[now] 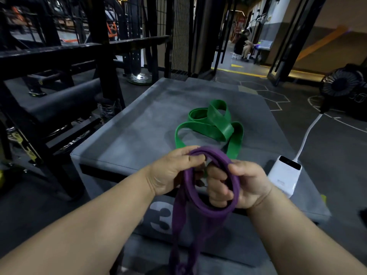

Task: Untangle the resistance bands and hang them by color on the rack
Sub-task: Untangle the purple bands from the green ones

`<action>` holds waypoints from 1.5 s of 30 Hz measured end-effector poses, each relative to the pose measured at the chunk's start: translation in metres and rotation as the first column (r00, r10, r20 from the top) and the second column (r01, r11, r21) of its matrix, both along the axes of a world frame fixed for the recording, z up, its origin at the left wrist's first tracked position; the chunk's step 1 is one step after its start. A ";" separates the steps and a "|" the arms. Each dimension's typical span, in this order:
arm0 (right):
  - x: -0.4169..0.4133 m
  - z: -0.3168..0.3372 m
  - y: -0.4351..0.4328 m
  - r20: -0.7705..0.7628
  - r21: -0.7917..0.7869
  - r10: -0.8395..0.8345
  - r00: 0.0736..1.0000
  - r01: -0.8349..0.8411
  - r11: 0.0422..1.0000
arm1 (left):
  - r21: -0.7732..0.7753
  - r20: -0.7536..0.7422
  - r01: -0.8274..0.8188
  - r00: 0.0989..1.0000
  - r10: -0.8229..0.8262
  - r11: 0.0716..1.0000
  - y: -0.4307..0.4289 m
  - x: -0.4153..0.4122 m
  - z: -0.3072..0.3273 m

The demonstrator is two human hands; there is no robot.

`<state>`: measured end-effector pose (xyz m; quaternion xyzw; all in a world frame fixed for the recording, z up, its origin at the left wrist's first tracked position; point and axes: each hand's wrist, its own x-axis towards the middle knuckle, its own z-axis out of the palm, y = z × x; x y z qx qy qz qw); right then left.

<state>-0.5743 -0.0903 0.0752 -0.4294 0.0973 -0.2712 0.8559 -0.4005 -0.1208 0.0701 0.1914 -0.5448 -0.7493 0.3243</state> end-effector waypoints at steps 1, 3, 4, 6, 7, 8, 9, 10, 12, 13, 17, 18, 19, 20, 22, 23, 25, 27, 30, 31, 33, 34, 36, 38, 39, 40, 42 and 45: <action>0.001 -0.002 0.000 -0.017 -0.024 -0.011 1.000 0.010 1.000 | 0.033 -0.045 -0.004 0.999 0.006 0.999 -0.001 0.001 0.001; 0.003 -0.005 -0.001 -0.046 -0.080 -0.041 0.998 0.037 0.996 | 0.034 -0.101 0.037 0.994 -0.033 0.999 -0.003 0.003 0.001; 0.003 -0.006 -0.001 -0.045 -0.102 -0.052 0.998 0.048 0.994 | 0.022 -0.121 0.073 0.990 -0.070 0.997 -0.003 0.003 0.001; 0.002 -0.006 -0.001 -0.016 -0.149 -0.060 0.998 0.057 0.987 | 0.009 -0.165 0.129 0.978 -0.125 0.992 -0.003 0.002 -0.001; 0.001 -0.005 -0.001 -0.001 -0.180 -0.059 0.998 0.058 0.982 | 0.026 -0.185 0.147 0.973 -0.140 0.989 -0.002 0.001 0.000; -0.001 -0.004 0.000 0.015 -0.204 -0.052 0.999 0.054 0.977 | 0.054 -0.209 0.163 0.967 -0.148 0.985 -0.001 0.000 0.000; -0.002 -0.003 0.000 0.034 -0.218 -0.042 0.999 0.048 0.975 | 0.069 -0.240 0.186 0.957 -0.164 0.980 0.000 -0.001 0.001; -0.003 -0.002 0.000 0.052 -0.228 -0.031 0.998 0.042 0.973 | 0.068 -0.265 0.206 0.947 -0.181 0.976 0.001 -0.003 0.002; -0.003 -0.001 0.001 0.067 -0.259 -0.036 0.997 0.052 0.965 | 0.052 -0.251 0.169 0.956 -0.150 0.984 0.004 -0.003 0.003; -0.002 0.000 0.001 0.066 -0.270 -0.052 0.996 0.068 0.960 | 0.055 -0.229 0.120 0.968 -0.104 0.991 0.006 -0.004 0.003; -0.002 0.008 0.001 0.202 -0.206 -0.111 0.973 0.153 0.966 | -0.060 -0.075 0.043 0.996 -0.047 0.997 0.006 -0.007 -0.007; -0.002 0.012 0.001 0.241 -0.180 -0.138 0.961 0.184 0.966 | -0.113 -0.008 0.005 1.000 -0.006 0.994 0.005 -0.008 -0.010; -0.002 0.018 0.000 0.271 -0.153 -0.166 0.948 0.212 0.965 | -0.152 0.043 -0.023 0.999 0.030 0.988 0.005 -0.008 -0.012; -0.003 0.022 0.000 0.296 -0.128 -0.190 0.936 0.236 0.963 | -0.169 0.059 -0.036 0.997 0.046 0.985 0.004 -0.009 -0.015; -0.004 0.029 -0.001 0.327 -0.074 -0.244 0.913 0.282 0.957 | -0.162 0.030 -0.024 0.999 0.029 0.986 0.003 -0.008 -0.019; -0.004 0.031 -0.002 0.333 -0.043 -0.274 0.903 0.304 0.952 | -0.163 0.041 -0.011 0.999 0.018 0.987 0.002 -0.007 -0.019; -0.004 0.033 -0.002 0.333 0.011 -0.321 0.887 0.336 0.942 | -0.200 0.121 -0.013 0.992 0.038 0.980 0.000 -0.006 -0.019; -0.005 0.034 -0.002 0.331 0.056 -0.355 0.874 0.357 0.932 | -0.194 0.205 -0.042 0.975 0.082 0.980 -0.001 -0.005 -0.018; -0.010 0.036 -0.003 0.353 0.099 -0.387 0.852 0.377 0.921 | -0.225 0.315 -0.056 0.941 0.127 0.973 -0.005 -0.002 -0.019; -0.013 0.036 -0.004 0.367 0.108 -0.388 0.846 0.375 0.921 | -0.254 0.370 -0.050 0.918 0.144 0.966 -0.004 -0.001 -0.018; -0.017 0.036 -0.004 0.381 0.115 -0.392 0.838 0.377 0.919 | -0.324 0.482 -0.046 0.851 0.207 0.945 -0.005 -0.001 -0.020; -0.018 0.035 -0.005 0.381 0.109 -0.396 0.835 0.384 0.917 | -0.344 0.525 -0.040 0.821 0.227 0.938 -0.006 -0.002 -0.021; -0.018 0.034 -0.005 0.385 0.087 -0.404 0.830 0.403 0.911 | -0.375 0.582 -0.041 0.767 0.270 0.926 -0.004 -0.006 -0.022; -0.017 0.033 -0.007 0.389 0.055 -0.435 0.812 0.451 0.891 | -0.458 0.617 -0.008 0.717 0.324 0.889 -0.003 -0.010 -0.025; -0.018 0.033 -0.008 0.392 0.044 -0.460 0.796 0.484 0.874 | -0.485 0.623 0.002 0.703 0.344 0.874 -0.003 -0.012 -0.028; -0.020 0.034 -0.009 0.401 0.042 -0.482 0.779 0.510 0.859 | -0.473 0.625 -0.005 0.703 0.339 0.881 -0.004 -0.013 -0.032; -0.023 0.035 -0.011 0.406 0.043 -0.513 0.756 0.545 0.837 | -0.388 0.620 -0.034 0.730 0.288 0.921 -0.001 -0.014 -0.036; -0.024 0.035 -0.012 0.370 -0.014 -0.573 0.731 0.621 0.783 | -0.239 0.598 -0.100 0.768 0.228 0.966 0.000 -0.015 -0.041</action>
